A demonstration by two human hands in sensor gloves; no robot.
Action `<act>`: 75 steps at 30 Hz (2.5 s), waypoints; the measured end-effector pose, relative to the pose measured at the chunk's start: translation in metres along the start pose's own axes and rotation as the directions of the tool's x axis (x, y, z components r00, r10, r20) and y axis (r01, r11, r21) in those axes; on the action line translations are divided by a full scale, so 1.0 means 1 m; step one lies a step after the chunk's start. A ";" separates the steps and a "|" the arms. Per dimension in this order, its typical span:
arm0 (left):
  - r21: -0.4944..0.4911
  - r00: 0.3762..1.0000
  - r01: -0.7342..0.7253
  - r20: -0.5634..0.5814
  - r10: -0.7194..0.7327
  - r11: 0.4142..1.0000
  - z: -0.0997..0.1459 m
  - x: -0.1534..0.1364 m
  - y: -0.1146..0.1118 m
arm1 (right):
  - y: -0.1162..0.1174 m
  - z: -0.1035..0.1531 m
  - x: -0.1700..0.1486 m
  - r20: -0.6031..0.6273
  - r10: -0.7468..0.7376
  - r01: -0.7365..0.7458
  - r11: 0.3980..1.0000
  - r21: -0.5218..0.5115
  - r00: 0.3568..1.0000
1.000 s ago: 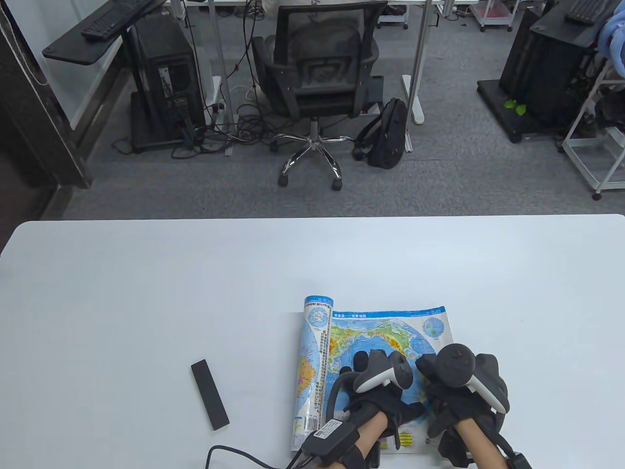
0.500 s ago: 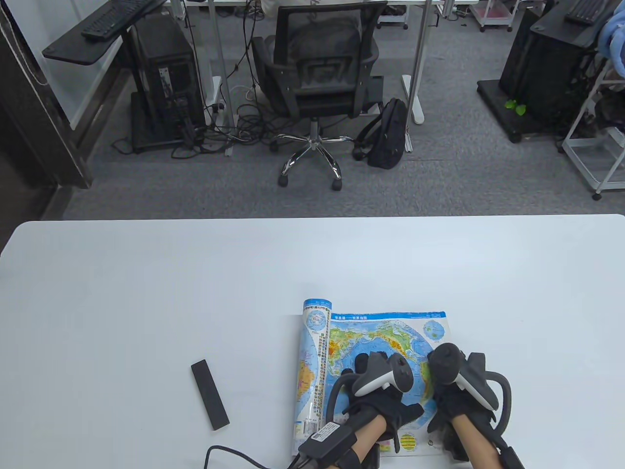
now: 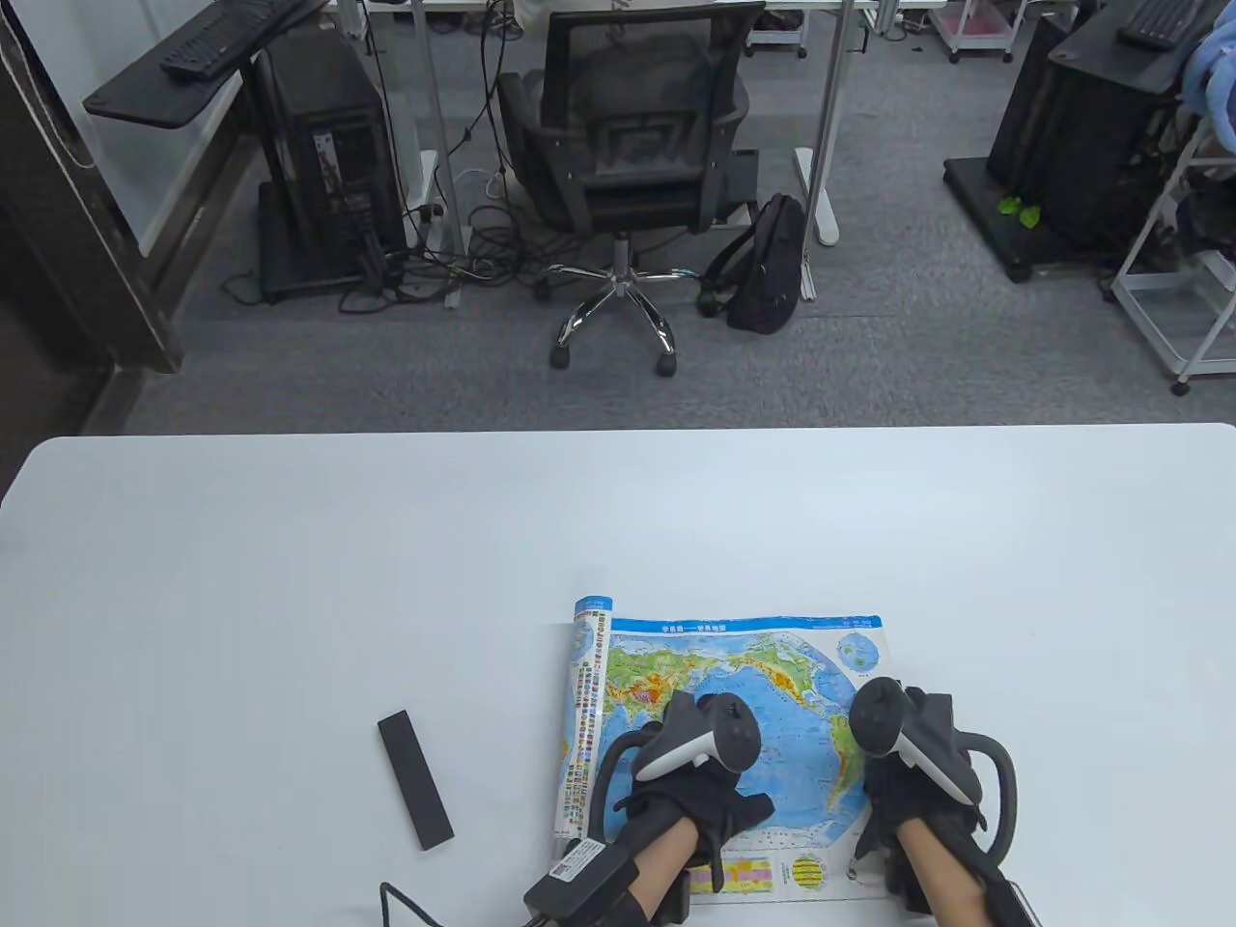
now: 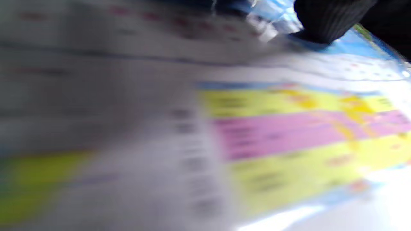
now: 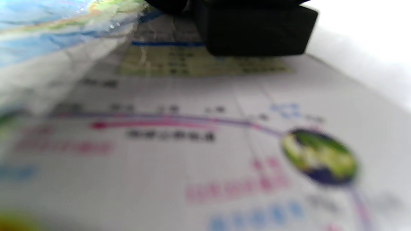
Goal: Unroll map and secure with paperweights
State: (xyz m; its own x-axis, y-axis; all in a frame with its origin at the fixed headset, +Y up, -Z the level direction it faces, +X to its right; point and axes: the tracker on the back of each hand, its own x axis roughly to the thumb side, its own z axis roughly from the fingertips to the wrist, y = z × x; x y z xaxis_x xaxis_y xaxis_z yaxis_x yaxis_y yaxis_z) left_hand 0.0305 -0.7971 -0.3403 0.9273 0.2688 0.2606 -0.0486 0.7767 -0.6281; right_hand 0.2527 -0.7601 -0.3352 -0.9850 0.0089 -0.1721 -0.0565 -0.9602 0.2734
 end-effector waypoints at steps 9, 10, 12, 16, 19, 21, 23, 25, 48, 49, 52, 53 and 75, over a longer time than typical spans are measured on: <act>0.060 0.991 -0.070 -0.109 0.076 0.996 0.032 -0.075 0.001 | 0.001 0.000 0.000 0.002 -0.002 0.002 1.000 0.004 1.000; 0.064 0.990 -0.070 -0.117 0.077 0.996 0.035 -0.080 0.001 | 0.001 0.000 0.000 0.002 -0.001 0.001 1.000 0.004 1.000; 0.072 0.987 -0.071 -0.137 0.081 0.995 0.042 -0.093 0.002 | 0.001 0.000 0.001 0.001 0.002 -0.002 1.000 0.006 1.000; 0.107 0.988 -0.068 -0.134 0.082 0.992 0.055 -0.112 0.005 | 0.001 0.000 0.001 0.001 0.003 -0.003 1.000 0.007 1.000; 0.119 0.991 -0.028 -0.128 0.044 0.992 0.062 -0.124 0.009 | 0.001 -0.001 0.001 0.001 0.002 -0.002 1.000 0.013 1.000; 0.124 0.987 0.008 -0.158 0.012 0.992 0.067 -0.131 0.011 | 0.001 -0.001 0.003 -0.001 0.015 -0.015 1.000 0.022 1.000; 0.138 0.990 0.009 -0.144 0.011 0.990 0.071 -0.137 0.014 | 0.000 -0.001 0.006 -0.006 0.029 -0.029 0.999 0.033 1.000; 0.155 0.992 0.009 -0.124 0.011 0.988 0.072 -0.140 0.015 | -0.001 0.000 0.011 -0.006 0.048 -0.048 0.998 0.049 0.999; 0.143 0.994 -0.088 -0.060 0.097 0.986 0.073 -0.154 0.016 | 0.023 0.015 0.203 0.569 -0.249 -0.010 0.911 0.413 0.784; 0.142 0.994 -0.087 -0.058 0.096 0.986 0.073 -0.154 0.016 | 0.025 0.015 0.205 0.564 -0.255 -0.007 0.908 0.420 0.785; 0.145 0.993 -0.098 -0.048 0.106 0.985 0.073 -0.155 0.015 | 0.030 0.012 0.209 0.548 -0.250 -0.020 0.898 0.440 0.798; 0.146 0.993 -0.102 -0.046 0.109 0.984 0.073 -0.155 0.015 | 0.033 0.012 0.210 0.542 -0.245 -0.030 0.893 0.448 0.804; 0.361 0.951 -0.287 -0.008 0.310 0.887 0.116 -0.177 0.048 | 0.036 0.013 0.218 0.542 -0.135 -0.112 0.911 0.398 0.829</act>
State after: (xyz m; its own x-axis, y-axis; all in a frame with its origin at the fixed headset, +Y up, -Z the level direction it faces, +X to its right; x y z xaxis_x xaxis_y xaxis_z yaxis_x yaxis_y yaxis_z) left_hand -0.1788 -0.7408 -0.3314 0.8694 0.4918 0.0468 -0.4430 0.8179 -0.3671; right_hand 0.0336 -0.7891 -0.3503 -0.8976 0.2884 0.3335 -0.0059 -0.7642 0.6449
